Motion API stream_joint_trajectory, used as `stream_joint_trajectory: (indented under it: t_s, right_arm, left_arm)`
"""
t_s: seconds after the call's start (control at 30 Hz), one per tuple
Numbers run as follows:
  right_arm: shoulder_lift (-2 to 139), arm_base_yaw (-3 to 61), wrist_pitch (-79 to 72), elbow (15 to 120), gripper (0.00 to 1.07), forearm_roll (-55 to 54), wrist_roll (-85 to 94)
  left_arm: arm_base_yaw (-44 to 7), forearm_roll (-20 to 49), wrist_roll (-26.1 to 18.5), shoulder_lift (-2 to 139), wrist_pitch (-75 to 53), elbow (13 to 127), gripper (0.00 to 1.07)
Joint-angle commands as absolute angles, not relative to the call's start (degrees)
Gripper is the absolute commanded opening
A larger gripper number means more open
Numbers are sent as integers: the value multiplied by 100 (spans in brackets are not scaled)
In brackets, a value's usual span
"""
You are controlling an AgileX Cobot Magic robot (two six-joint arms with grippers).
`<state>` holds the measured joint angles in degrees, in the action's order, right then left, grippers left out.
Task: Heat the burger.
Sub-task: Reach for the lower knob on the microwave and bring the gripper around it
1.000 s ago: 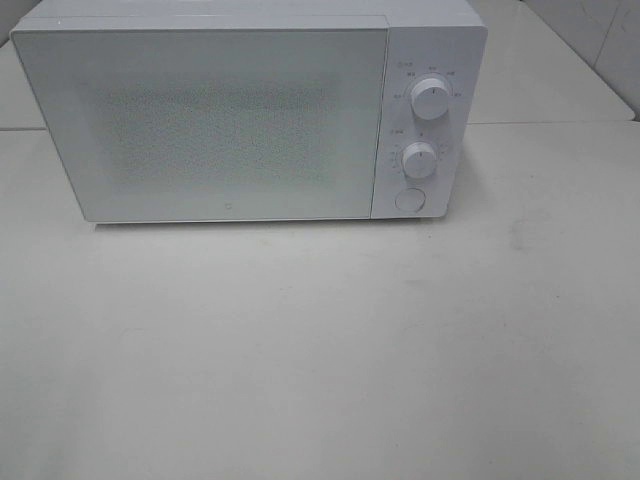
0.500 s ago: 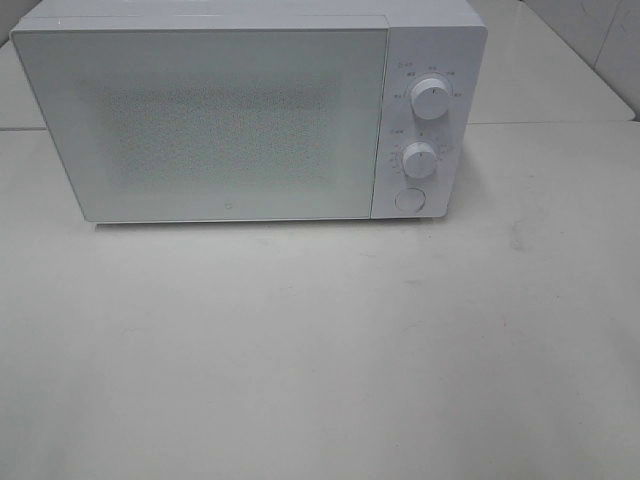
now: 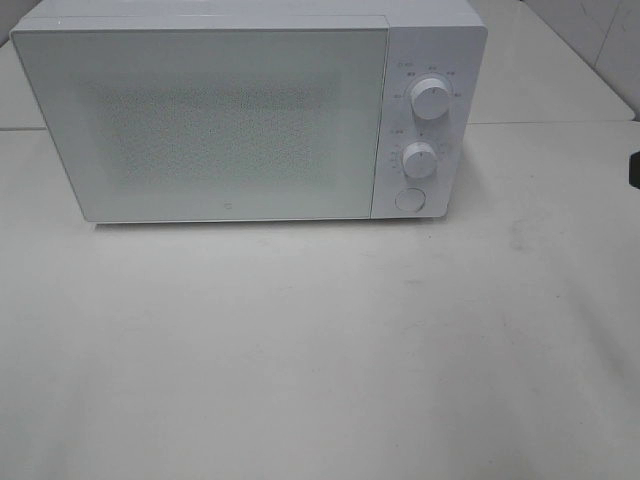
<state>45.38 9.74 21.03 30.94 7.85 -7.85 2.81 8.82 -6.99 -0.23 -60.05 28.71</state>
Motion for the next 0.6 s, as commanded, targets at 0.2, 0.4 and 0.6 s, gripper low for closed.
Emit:
stream_joint_trajectory:
  t_s: [0.2,0.4,0.6]
  right_arm:
    - [5374,934,842,3140,76,819,-848]
    - [6194,934,-378,3140,76,825,-837]
    - [6812,1003,-1541,3140,76,773,-476]
  left_arm:
    - [304,917,-693,-160,-5953,2853,105]
    - [304,917,-693,-160,-5953,2853,105]
    - [304,917,-693,-160,-5953,2853,105]
